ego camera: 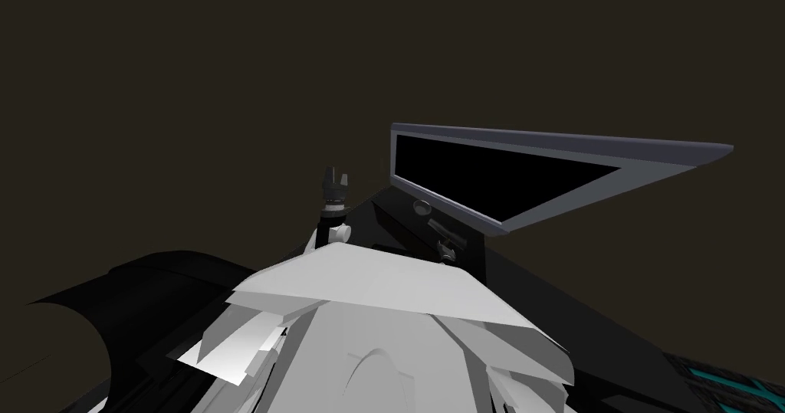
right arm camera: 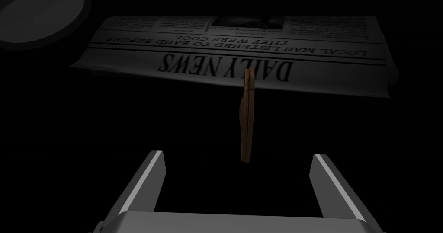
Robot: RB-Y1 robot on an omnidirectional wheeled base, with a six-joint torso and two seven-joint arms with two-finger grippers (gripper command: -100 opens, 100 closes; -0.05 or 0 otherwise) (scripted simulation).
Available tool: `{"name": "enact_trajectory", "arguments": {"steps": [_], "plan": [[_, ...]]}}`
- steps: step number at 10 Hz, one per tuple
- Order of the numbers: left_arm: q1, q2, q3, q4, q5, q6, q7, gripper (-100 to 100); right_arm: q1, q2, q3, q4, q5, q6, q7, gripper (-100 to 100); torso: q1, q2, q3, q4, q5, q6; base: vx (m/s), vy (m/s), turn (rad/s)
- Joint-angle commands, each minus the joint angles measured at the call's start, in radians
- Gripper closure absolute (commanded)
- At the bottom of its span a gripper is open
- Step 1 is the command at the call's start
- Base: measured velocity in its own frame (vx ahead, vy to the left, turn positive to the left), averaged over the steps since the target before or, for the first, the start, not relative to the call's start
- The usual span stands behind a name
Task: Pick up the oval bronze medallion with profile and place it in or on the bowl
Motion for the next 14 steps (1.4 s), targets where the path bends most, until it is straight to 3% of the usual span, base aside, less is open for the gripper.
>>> {"name": "enact_trajectory", "arguments": {"steps": [1, 2, 3, 10, 11, 12, 13, 14], "plan": [[0.0, 0.0, 0.0, 0.0, 0.0, 0.0, 0.0, 0, 0.0, 0.0, 0.0, 0.0, 0.0, 0.0, 0.0, -100, 0.0, 0.0, 0.0, 0.0, 0.0, 0.0, 0.01, 0.012, -0.034], [0.0, 0.0, 0.0, 0.0, 0.0, 0.0, 0.0, 0, 0.005, 0.023, -0.017, -0.005, -0.05, -0.026, 0.047, -100, 0.001, 0.0, 0.0, 0.0, 0.0, 0.0, -0.056, -0.063, 0.26], [0.0, 0.0, 0.0, 0.0, 0.0, 0.0, 0.0, 0, 0.005, 0.023, -0.017, -0.005, -0.055, -0.026, 0.047, -100, -0.003, 0.003, 0.001, 0.001, -0.001, -0.001, -0.067, -0.083, 0.244], [0.0, 0.0, 0.0, 0.0, 0.0, 0.0, 0.0, 0, 0.023, 0.117, -0.086, -0.023, -0.256, -0.132, 0.229, -100, -0.005, 0.003, 0.002, 0.001, -0.001, 0.0, -0.067, -0.083, 0.25], [0.0, 0.0, 0.0, 0.0, 0.0, 0.0, 0.0, 0, 0.023, 0.117, -0.086, -0.023, -0.275, -0.132, 0.236, -100, -0.006, 0.004, 0.002, 0.001, -0.001, 0.0, -0.056, -0.067, 0.199], [0.0, 0.0, 0.0, 0.0, 0.0, 0.0, 0.0, 0, 0.028, 0.14, -0.103, -0.028, -0.31, -0.158, 0.279, -100, -0.005, 0.003, 0.002, 0.001, -0.001, 0.0, -0.068, -0.081, 0.24], [0.0, 0.0, 0.0, 0.0, 0.0, 0.0, 0.0, 0, 0.028, 0.14, -0.103, -0.028, -0.33, -0.158, 0.283, -100, -0.006, 0.003, 0.002, 0.001, -0.001, 0.0, -0.068, -0.08, 0.239], [0.0, 0.0, 0.0, 0.0, 0.0, 0.0, 0.0, 0, 0.032, 0.164, -0.12, -0.033, -0.365, -0.184, 0.326, -100, -0.006, 0.003, 0.002, 0.001, -0.001, 0.0, -0.079, -0.092, 0.277]]}}
